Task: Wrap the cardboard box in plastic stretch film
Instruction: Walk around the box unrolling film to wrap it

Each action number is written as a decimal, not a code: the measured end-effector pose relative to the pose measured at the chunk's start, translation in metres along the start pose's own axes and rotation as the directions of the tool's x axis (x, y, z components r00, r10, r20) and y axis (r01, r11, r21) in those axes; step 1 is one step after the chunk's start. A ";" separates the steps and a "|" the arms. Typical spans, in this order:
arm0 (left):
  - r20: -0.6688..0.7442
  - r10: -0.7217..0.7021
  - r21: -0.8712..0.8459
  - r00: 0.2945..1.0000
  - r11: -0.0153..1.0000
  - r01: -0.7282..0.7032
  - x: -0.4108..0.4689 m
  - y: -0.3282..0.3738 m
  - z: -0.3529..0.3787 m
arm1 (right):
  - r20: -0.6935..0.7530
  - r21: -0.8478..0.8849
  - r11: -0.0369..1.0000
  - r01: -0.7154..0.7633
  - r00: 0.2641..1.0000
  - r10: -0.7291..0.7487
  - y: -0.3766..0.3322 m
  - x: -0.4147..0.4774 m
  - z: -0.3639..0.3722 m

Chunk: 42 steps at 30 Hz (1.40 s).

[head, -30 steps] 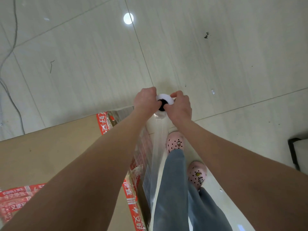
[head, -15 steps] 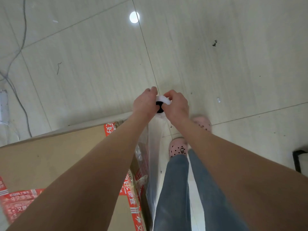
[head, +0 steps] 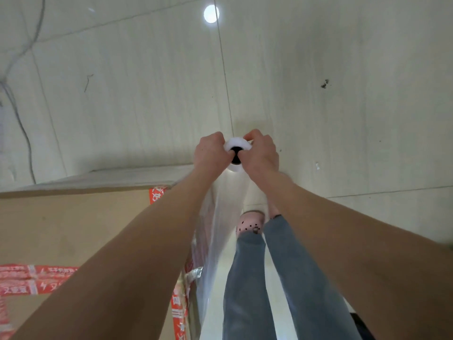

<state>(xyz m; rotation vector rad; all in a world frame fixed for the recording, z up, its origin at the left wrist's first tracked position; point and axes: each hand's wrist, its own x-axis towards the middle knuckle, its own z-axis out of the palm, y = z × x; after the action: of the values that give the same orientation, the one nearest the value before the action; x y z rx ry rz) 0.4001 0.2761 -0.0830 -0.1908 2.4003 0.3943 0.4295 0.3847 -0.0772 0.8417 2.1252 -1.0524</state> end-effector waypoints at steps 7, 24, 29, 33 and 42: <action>-0.060 -0.175 0.000 0.983 0.984 0.175 0.010 -0.020 -0.026 | 0.058 -0.022 0.991 0.135 0.989 -0.134 -0.036 0.015 0.014; 0.020 -0.314 -0.037 0.949 0.949 0.314 0.022 -0.071 -0.056 | 0.235 0.150 0.988 -0.026 0.972 -0.010 -0.073 0.018 0.055; 0.039 -0.172 0.003 0.984 0.985 0.172 0.023 -0.072 -0.057 | 0.202 0.092 0.996 -0.008 0.979 -0.011 -0.075 0.014 0.061; 0.015 -0.053 0.143 0.999 0.988 0.050 0.033 -0.069 -0.062 | 0.225 -0.023 0.997 0.073 0.972 -0.066 -0.085 0.023 0.061; -0.014 -0.328 -0.208 0.945 0.925 0.318 0.049 -0.101 -0.085 | 0.202 -0.040 0.981 0.189 0.963 -0.177 -0.133 0.033 0.078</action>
<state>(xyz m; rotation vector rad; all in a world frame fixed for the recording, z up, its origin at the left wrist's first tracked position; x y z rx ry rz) 0.3353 0.1516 -0.0779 -0.6870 2.3168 0.4823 0.3276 0.2643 -0.0815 0.4963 2.0824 -1.1111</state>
